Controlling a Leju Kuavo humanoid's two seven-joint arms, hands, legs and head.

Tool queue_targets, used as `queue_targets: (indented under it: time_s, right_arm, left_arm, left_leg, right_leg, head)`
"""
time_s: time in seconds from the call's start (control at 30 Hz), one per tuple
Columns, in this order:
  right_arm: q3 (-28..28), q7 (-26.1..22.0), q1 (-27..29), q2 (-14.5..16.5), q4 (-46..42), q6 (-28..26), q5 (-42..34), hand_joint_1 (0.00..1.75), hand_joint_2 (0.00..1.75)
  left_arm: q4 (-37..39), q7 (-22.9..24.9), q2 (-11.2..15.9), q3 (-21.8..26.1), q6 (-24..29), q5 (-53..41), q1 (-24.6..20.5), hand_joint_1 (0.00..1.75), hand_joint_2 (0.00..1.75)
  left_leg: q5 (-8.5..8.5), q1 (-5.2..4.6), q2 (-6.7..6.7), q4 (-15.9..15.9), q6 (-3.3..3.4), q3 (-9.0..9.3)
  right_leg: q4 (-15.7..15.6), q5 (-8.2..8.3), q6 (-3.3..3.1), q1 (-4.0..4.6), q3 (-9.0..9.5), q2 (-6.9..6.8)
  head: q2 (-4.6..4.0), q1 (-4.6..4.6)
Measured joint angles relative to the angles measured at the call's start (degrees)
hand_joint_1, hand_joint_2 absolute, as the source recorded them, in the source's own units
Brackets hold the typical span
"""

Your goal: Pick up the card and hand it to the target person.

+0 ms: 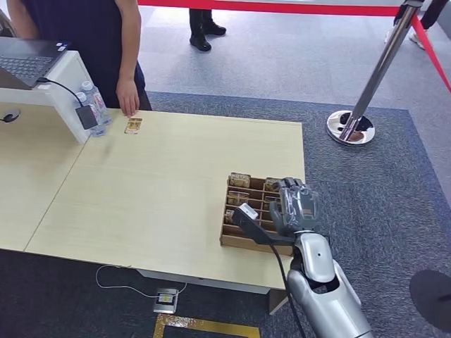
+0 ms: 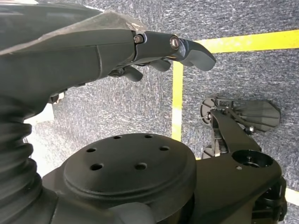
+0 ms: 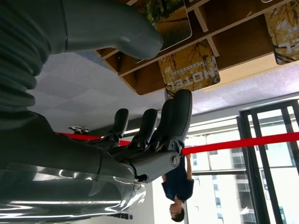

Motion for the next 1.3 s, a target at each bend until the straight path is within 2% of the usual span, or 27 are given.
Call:
queue_targets:
  time_s: [0.57,1.1,1.3]
  right_arm:
    - [0.06,0.46,-0.78,-0.21,2.50,0.33,-0.96,0.88,1.75]
    - [0.06,0.11,-2.75,0.26,6.97,0.31,-1.49,0.84,1.75]
    - [0.06,0.16,-3.32,0.69,7.55,0.39,-1.49,0.89,1.75]
  left_arm:
    - [0.00,0.03,0.02,0.00,-0.01,-0.36,-0.03,0.00,1.75]
    - [0.00,0.20,0.04,0.00,0.00,-0.13,-0.03,0.00,1.75]
    - [0.00,0.20,0.04,0.00,-0.01,-0.09,-0.02,0.00,1.75]
  left_leg:
    - [0.00,0.00,0.00,0.00,0.00,0.00]
    - [0.00,0.00,0.00,0.00,0.00,-0.01]
    - [0.00,0.00,0.00,0.00,0.00,-0.01]
  right_leg:
    - [0.00,0.00,0.00,0.00,0.00,0.00]
    - [0.00,0.00,0.00,0.00,0.00,0.00]
    - [0.00,0.00,0.00,0.00,0.00,0.00]
  head:
    - [0.00,0.00]
    - [0.00,-0.01]
    - [0.00,0.01]
